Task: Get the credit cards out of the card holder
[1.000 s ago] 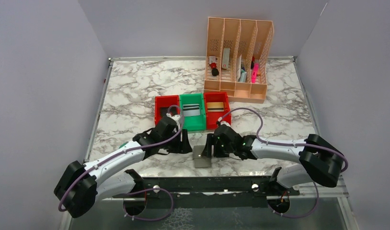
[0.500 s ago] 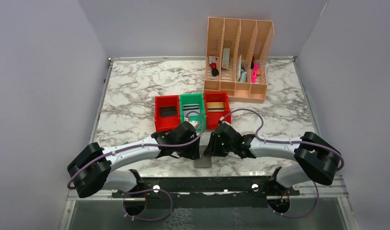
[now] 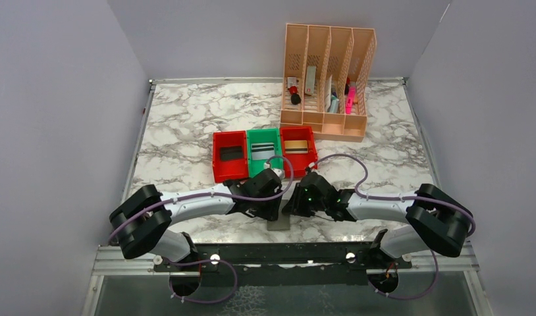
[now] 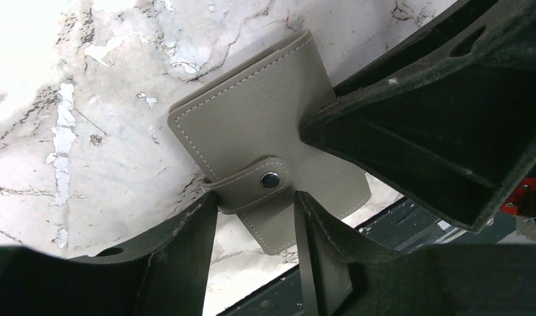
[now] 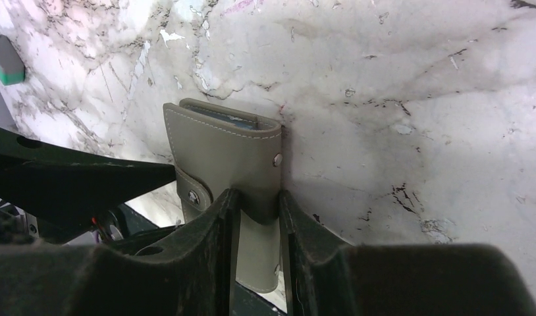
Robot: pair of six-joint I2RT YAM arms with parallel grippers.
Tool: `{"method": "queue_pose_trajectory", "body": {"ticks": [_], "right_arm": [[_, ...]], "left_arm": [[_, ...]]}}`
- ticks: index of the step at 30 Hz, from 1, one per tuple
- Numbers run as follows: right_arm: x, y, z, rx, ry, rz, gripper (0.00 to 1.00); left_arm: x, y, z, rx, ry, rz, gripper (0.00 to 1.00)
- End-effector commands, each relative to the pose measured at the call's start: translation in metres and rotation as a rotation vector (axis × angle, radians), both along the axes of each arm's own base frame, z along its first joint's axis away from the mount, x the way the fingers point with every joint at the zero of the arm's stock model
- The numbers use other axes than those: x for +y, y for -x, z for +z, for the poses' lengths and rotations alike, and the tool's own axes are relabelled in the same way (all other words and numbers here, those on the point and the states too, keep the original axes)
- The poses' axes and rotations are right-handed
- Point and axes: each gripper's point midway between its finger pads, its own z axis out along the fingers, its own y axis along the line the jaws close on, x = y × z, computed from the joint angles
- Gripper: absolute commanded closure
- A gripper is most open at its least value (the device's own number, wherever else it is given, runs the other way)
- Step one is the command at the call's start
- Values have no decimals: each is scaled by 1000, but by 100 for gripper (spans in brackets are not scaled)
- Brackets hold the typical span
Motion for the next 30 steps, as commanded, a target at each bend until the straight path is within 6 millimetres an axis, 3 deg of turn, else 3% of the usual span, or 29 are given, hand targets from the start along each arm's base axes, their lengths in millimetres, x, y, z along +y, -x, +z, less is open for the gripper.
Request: {"method": "queue_pose_trajectory", "body": {"ticks": [1,6,14,19,24,30], "right_arm": [[-10,4,-10,26,38,-22,69],[-9,2,-10,25,41,-26,69],[-8,2,-10,25,37,-25,69],[-6,2,-11,36,36,-21,68],[-5,2,-12,41,35,-21,68],[-5,2,-11,45,27,-30,68]], "left_arm": [[-11,-21,13,-99,5,28,48],[-13,-31,20,-142,-9,22,46],[-9,-21,0,-105,-107,-8,53],[-10,-17,7,-114,-104,-4,45],[-12,-17,18,-111,-97,-18,45],[-4,-12,15,-91,-194,-32,45]]}}
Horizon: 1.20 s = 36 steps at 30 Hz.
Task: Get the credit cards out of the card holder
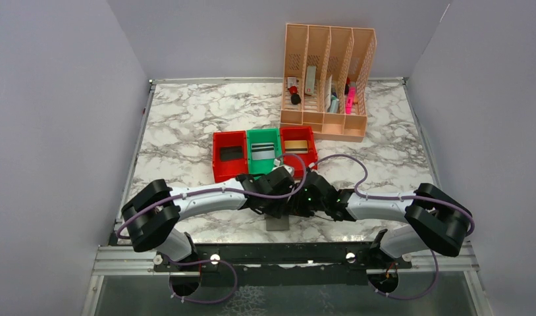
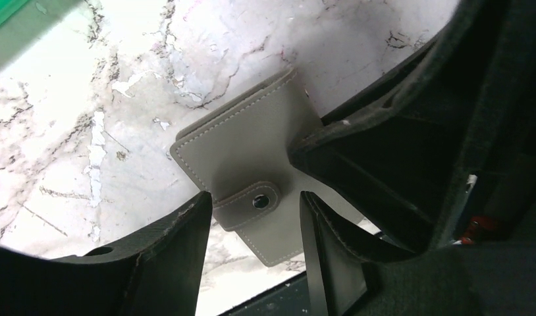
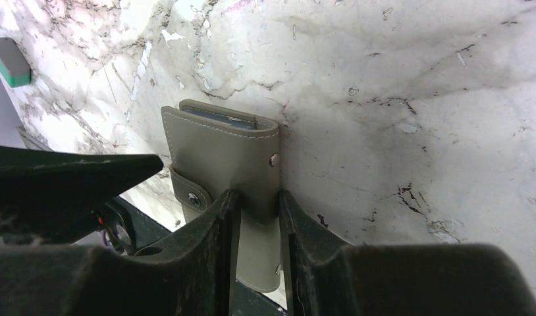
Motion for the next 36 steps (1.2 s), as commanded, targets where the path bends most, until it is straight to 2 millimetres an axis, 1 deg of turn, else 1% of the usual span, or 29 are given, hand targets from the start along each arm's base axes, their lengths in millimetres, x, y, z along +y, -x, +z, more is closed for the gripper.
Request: {"method": "queue_pose_trajectory", "body": {"ticks": [1,5,10,14,16,19,21,28,36], "right_arm": [[-7,2,-10,30,34,-16,68],[-8,2,-10,31,34,-21,68],[-8,2,-9,32,25,-24,68],[-10,3,-9,33,17,-29,67],[-9,3,-9,32,15,-25,67],[-9,3,-9,33,17,-23,67],[-10,3,-9,33,18,-27,67],[-14,1,-11,35,31,-45,68],[-16,2,-19,69,56,-48,68]], "left_arm": [[5,2,8,-12,-70,-11,44],[2,2,8,-9,-72,-25,39],[7,6,-11,28,-125,-21,40],[9,4,-21,20,-168,-1,46],[10,3,-24,9,-185,8,54],[8,2,-20,-6,-179,16,63],[9,-1,-15,-26,-169,29,67],[13,-10,2,-98,-135,80,69],[17,-12,3,-114,-123,112,71]]}}
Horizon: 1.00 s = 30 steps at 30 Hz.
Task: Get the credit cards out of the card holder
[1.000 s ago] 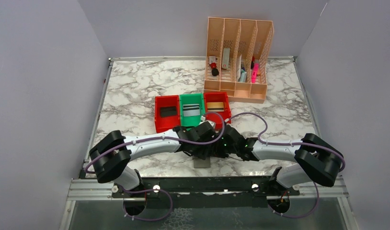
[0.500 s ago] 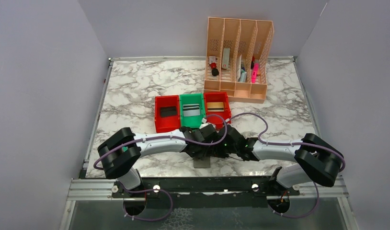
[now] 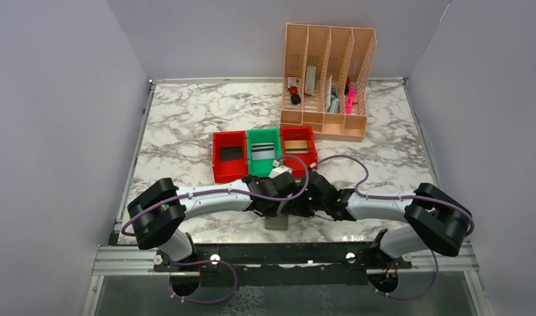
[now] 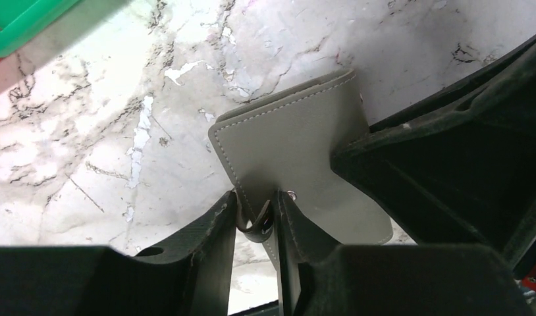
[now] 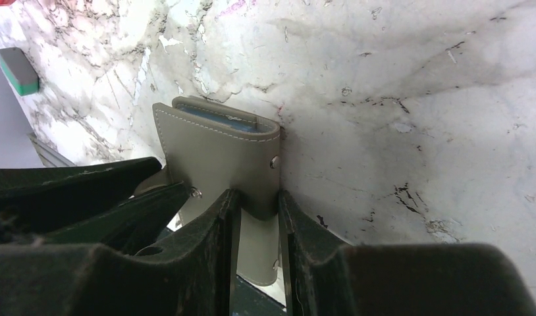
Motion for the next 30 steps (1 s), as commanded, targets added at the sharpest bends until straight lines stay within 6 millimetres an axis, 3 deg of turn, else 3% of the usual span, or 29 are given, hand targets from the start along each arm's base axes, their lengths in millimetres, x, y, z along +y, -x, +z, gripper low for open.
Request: {"method": "queue_pose_trajectory", "body": {"ticks": [1,11,18,25,30], "right_arm": [[-14,5,-18,51,67,-16,68],[-10,-2,-4,3,62,6,66],[-7,-6,4,-15,58,11,64],[-6,-7,3,-9,71,11,64],[-4,-8,3,-9,71,11,64]], "left_arm": [[4,-7,6,-54,10,37,70],[14,-8,8,-79,12,70,49],[28,-3,-1,-71,-5,115,47],[31,-7,14,-110,46,164,46],[36,-10,13,-126,34,176,46]]}}
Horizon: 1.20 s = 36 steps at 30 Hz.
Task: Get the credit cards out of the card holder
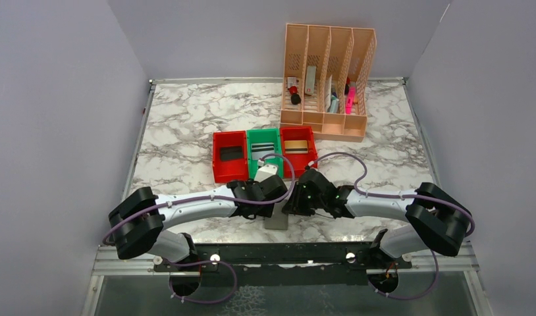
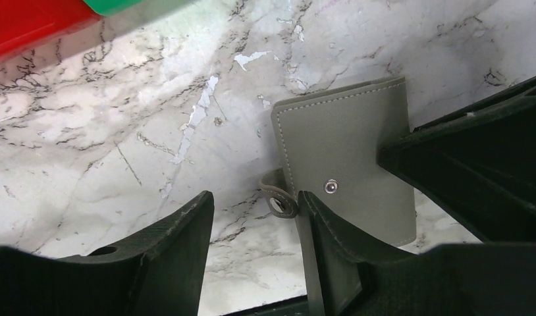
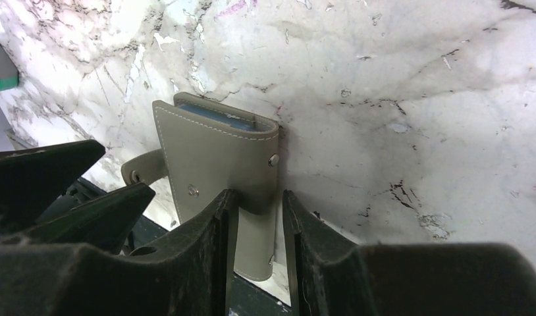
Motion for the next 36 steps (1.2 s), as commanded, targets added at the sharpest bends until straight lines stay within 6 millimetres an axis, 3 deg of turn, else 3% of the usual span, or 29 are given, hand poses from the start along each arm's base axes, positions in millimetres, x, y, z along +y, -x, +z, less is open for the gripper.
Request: {"method": "queue_pose_trajectory", "body": {"ticks": [1,8,22,27,32,36], "right_arm": [[-2,-7,1,-14,26,-13,64],[-1,-8,0,-11,28,-13,64],[4,-7,1,-4,13,1,64],[3,-8,3,-15,19,10,64],[3,-10,11,-42,11,15,63],[11,-13,26,-104,-18,83,59]], "left_arm": [[8,-7,1,-37,-14,42,47],[7,-8,-2,-30,-23,54,60],[11,0,-22,21,-66,31,68],[10,-5,-24,-1,-75,40,77],[3,-12,-18,-30,-48,44,98],[-1,-17,2,-76,15,55,100]]}}
